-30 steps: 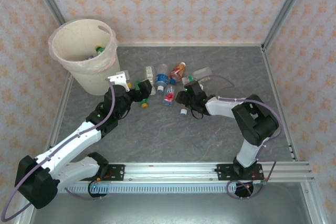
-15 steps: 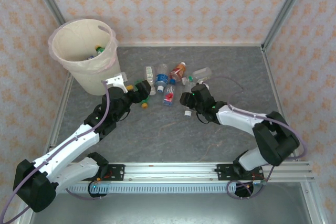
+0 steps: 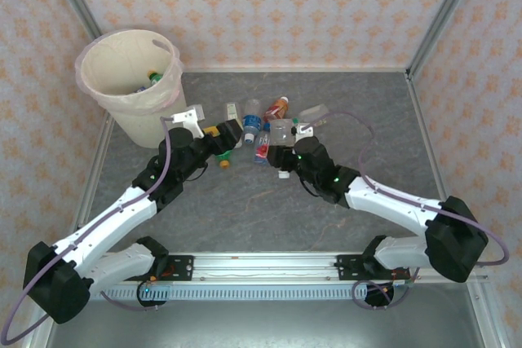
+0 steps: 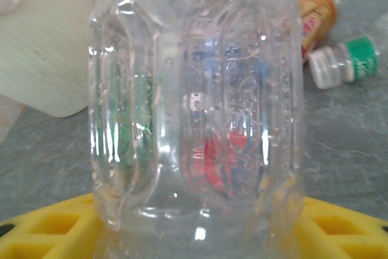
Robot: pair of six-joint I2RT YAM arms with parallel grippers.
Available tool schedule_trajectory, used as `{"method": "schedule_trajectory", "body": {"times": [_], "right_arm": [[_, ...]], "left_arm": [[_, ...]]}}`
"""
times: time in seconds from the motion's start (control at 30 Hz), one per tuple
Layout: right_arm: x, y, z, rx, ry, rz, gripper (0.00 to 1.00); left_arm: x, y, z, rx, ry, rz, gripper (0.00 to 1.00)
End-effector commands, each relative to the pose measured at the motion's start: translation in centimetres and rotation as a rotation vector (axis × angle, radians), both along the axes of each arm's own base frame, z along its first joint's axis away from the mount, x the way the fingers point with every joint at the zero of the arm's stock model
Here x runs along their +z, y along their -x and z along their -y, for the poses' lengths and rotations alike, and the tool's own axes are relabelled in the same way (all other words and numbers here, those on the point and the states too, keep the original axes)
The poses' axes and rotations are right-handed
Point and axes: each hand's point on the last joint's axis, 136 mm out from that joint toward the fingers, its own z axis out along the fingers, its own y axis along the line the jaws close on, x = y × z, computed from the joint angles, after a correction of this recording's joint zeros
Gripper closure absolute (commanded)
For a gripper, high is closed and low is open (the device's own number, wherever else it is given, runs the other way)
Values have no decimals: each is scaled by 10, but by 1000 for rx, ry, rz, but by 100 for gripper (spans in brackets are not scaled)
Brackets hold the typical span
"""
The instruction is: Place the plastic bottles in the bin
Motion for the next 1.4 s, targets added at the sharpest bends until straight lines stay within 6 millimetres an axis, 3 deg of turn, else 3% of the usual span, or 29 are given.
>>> {"method": "schedule_trajectory", "body": {"times": [0.0, 0.33, 0.63, 0.97, 1.1, 1.23, 1.37], "right_arm": [[27, 4, -9, 35, 24, 144, 39], [43, 36, -45, 162, 95, 278, 39], [40, 35, -57, 192, 108, 259, 39], [49, 36, -65, 221, 102, 266, 39], [49, 35, -67, 228, 108, 268, 40], [48, 34, -66, 220, 116, 269, 39], [48, 31, -61, 192, 122, 270, 25]], "left_arm": [[34, 3, 17, -86, 77, 84, 6], [25, -1, 36, -170, 89, 58, 11], [25, 13, 61, -328, 88, 86, 12], [-8, 16, 82, -415, 27, 0, 14], [-9, 19, 90, -453, 26, -4, 21], [-3, 15, 87, -423, 13, 7, 31], [9, 10, 79, -374, -12, 35, 36]]}}
